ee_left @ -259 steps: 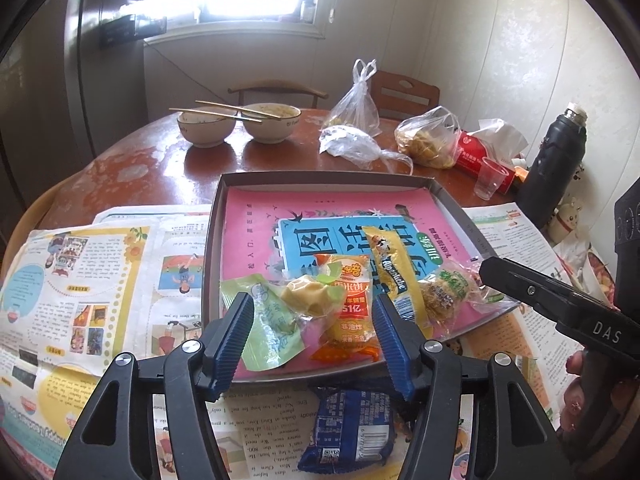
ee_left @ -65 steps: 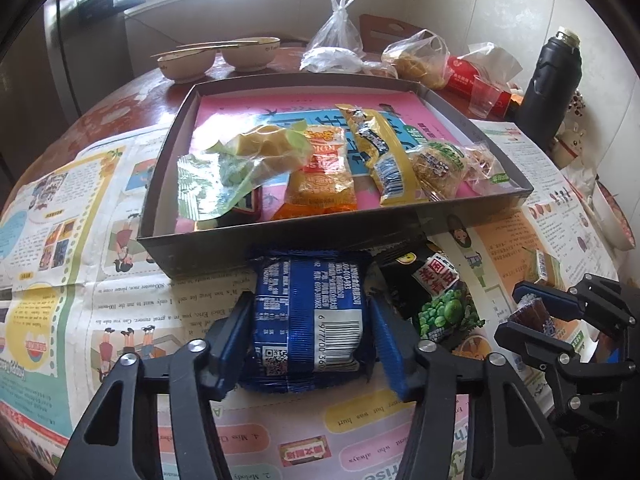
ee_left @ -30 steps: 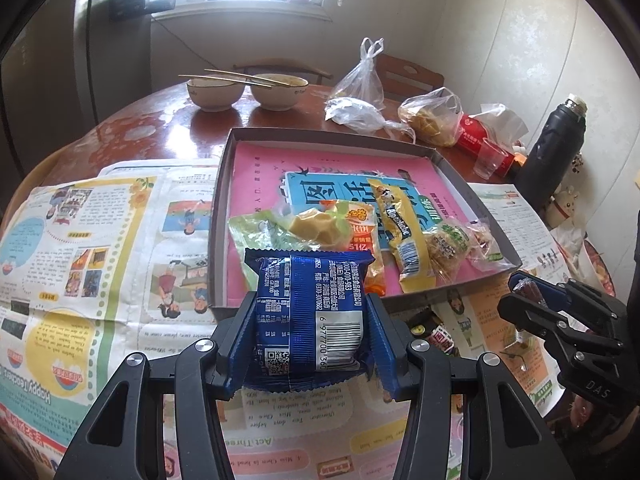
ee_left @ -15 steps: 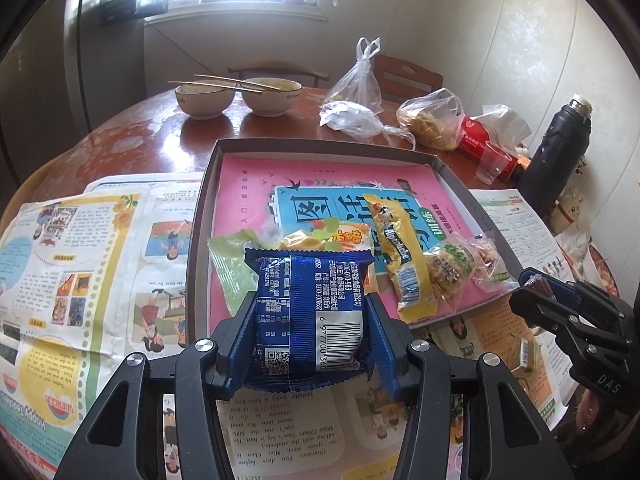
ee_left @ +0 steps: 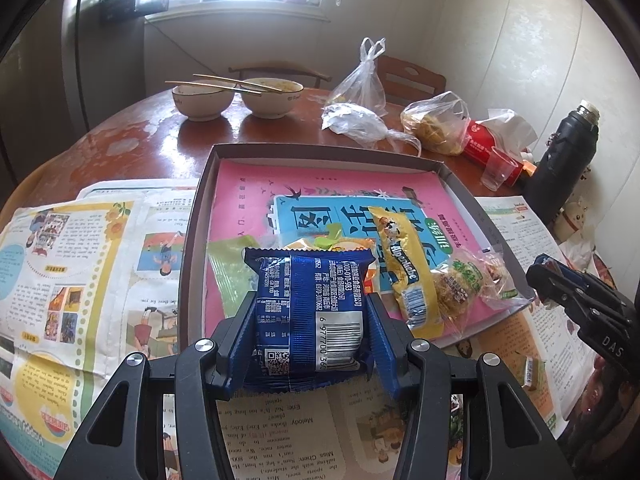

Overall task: Organize snacks
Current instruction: 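Carry the candy into the tray with the right tool while the left tool carries the biscuit packet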

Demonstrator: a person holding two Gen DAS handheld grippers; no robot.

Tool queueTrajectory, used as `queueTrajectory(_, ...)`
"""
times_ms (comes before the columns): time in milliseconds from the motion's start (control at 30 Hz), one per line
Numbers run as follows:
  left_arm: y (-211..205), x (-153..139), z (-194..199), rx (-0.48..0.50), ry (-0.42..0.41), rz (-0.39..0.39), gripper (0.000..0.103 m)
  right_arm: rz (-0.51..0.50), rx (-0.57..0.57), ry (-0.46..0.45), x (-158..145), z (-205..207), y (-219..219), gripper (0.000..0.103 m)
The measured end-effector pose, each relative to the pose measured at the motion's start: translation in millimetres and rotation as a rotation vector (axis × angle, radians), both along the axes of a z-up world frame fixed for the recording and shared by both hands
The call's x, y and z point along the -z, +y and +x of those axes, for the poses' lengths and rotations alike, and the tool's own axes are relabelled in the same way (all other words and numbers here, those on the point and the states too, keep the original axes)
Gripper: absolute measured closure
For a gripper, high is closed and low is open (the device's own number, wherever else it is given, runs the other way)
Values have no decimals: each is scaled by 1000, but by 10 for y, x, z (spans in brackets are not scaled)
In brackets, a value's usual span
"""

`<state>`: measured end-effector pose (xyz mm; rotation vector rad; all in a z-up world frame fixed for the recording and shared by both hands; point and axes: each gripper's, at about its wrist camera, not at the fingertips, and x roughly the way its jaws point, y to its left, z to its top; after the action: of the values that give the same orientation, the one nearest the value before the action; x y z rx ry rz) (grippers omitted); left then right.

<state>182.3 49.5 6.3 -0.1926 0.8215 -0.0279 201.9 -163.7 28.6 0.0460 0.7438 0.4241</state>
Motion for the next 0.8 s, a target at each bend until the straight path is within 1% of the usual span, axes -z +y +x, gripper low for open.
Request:
queueTrajectory(400,-8,25,111,-4,5,2,50,7,50,33,173,221,-146,69)
queueTrajectory(800,4,52,156,-15,7,1,50,7,48,31,244,294,-123,69)
